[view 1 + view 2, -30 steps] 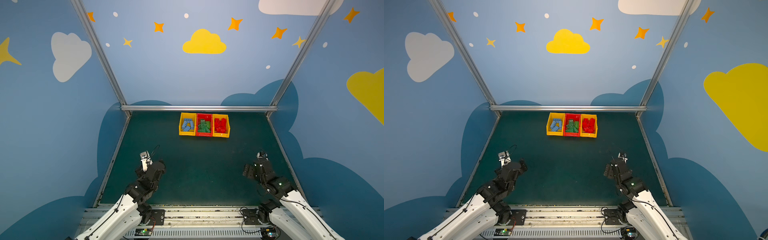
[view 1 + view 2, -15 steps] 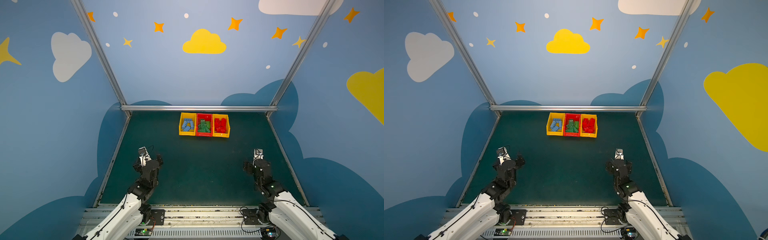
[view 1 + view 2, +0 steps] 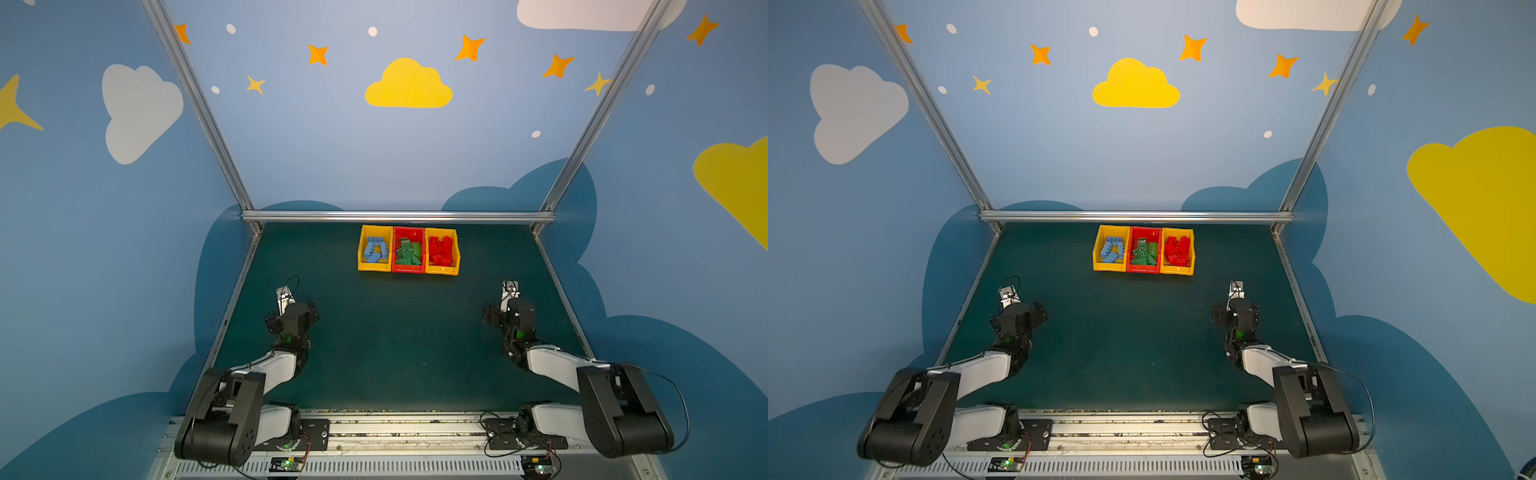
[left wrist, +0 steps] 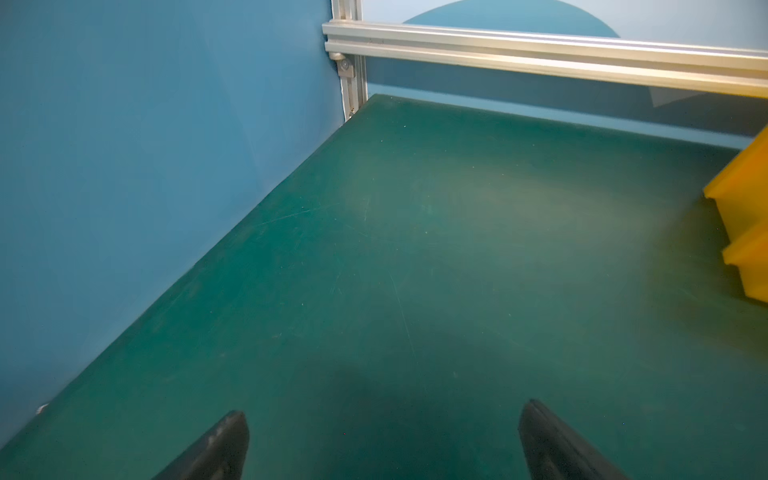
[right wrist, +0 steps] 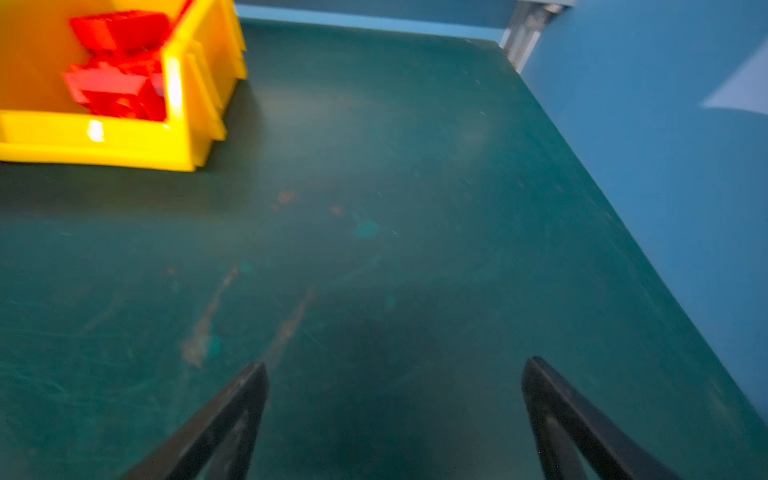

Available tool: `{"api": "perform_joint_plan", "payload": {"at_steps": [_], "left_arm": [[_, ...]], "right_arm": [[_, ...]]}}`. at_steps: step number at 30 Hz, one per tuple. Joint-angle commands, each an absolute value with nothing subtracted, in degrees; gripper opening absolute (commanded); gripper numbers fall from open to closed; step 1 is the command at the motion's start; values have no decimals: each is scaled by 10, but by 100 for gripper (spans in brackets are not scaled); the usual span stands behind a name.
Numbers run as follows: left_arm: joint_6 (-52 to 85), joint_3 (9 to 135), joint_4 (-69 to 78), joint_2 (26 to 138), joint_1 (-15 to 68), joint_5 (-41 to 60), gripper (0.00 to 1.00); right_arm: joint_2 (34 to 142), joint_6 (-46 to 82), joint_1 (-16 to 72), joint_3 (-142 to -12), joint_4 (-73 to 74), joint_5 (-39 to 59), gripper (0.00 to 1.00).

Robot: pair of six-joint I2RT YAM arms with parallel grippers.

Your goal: Sort the legos into containers by color

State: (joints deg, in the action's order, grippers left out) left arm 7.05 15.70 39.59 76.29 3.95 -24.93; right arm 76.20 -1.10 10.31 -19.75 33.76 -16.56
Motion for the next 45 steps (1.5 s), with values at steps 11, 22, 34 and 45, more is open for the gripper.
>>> {"api": "perform_joint_plan", "payload": {"at_steps": [11,22,34,45], "left_arm": [[58,240,424,871,-4,-110,100],[52,239,421,867,0,-112,100],[52,239,421,867,0,-112,100],[52,239,421,867,0,-113,100]], "right_arm": [[872,9,21,-229,468,-18,94],[867,2,25,-233,453,-19,94],[867,2,25,-233,453,-19,94],[867,1,25,-233,453,-20,94]]}}
